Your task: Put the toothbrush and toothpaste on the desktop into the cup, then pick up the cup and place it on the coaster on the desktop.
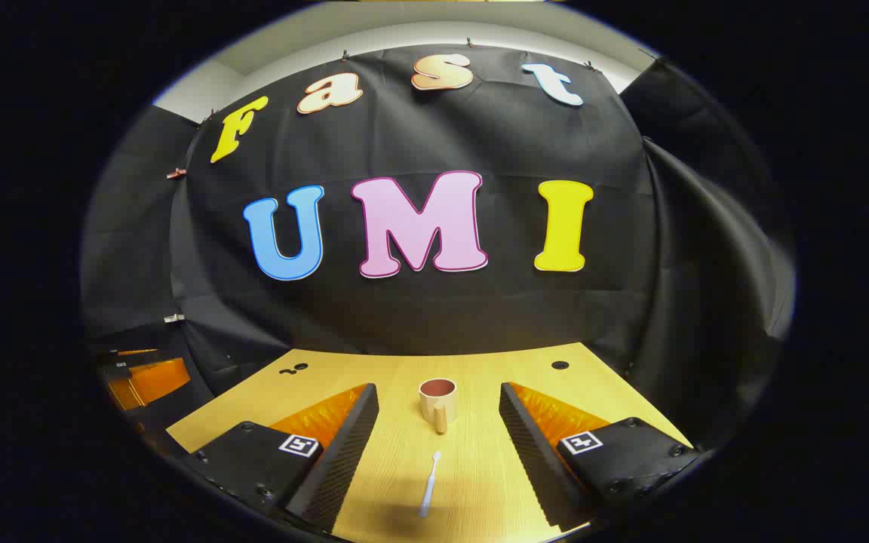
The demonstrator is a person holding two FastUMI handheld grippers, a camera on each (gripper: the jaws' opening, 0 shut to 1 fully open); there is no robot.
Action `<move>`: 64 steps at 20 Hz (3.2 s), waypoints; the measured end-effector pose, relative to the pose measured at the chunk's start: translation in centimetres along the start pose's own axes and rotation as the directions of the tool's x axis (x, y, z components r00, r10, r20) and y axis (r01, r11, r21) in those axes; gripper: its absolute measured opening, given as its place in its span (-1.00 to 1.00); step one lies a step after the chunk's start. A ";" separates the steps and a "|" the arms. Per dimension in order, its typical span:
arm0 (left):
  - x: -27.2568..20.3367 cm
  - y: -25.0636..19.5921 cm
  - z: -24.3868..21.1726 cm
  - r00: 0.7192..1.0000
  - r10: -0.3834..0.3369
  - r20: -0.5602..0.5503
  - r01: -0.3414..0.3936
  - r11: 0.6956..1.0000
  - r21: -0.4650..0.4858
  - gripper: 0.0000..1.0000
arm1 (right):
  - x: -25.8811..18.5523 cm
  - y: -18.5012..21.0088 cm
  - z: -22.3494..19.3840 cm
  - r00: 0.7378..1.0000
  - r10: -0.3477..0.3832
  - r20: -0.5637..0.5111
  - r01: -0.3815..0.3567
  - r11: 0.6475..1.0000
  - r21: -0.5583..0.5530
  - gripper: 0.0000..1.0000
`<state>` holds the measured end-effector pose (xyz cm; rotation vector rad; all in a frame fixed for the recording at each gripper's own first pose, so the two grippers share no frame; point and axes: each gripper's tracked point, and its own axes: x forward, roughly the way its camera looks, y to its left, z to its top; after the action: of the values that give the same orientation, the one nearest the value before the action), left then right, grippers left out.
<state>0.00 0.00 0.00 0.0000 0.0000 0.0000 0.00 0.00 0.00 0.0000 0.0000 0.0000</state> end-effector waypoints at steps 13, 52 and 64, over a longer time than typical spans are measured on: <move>0.9 -1.1 -1.9 0.999 -0.013 -0.043 0.014 1.000 0.016 0.95 | 0.8 -1.1 -2.6 0.996 0.018 -0.084 -0.017 1.000 0.004 0.98; 14.5 0.4 -24.9 0.676 0.042 -0.736 -0.042 0.999 0.019 0.96 | 6.4 -3.1 -12.7 0.894 0.150 -0.423 -0.144 0.989 0.045 0.97; 15.9 0.7 -29.5 0.499 0.071 -0.864 -0.099 0.995 0.024 0.72 | 7.8 -3.6 -17.3 0.837 0.169 -0.521 -0.103 0.983 0.154 0.96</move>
<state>15.89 0.69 -29.51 -0.0295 1.0437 0.1024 7.76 -3.60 -17.31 0.1221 0.5615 0.1443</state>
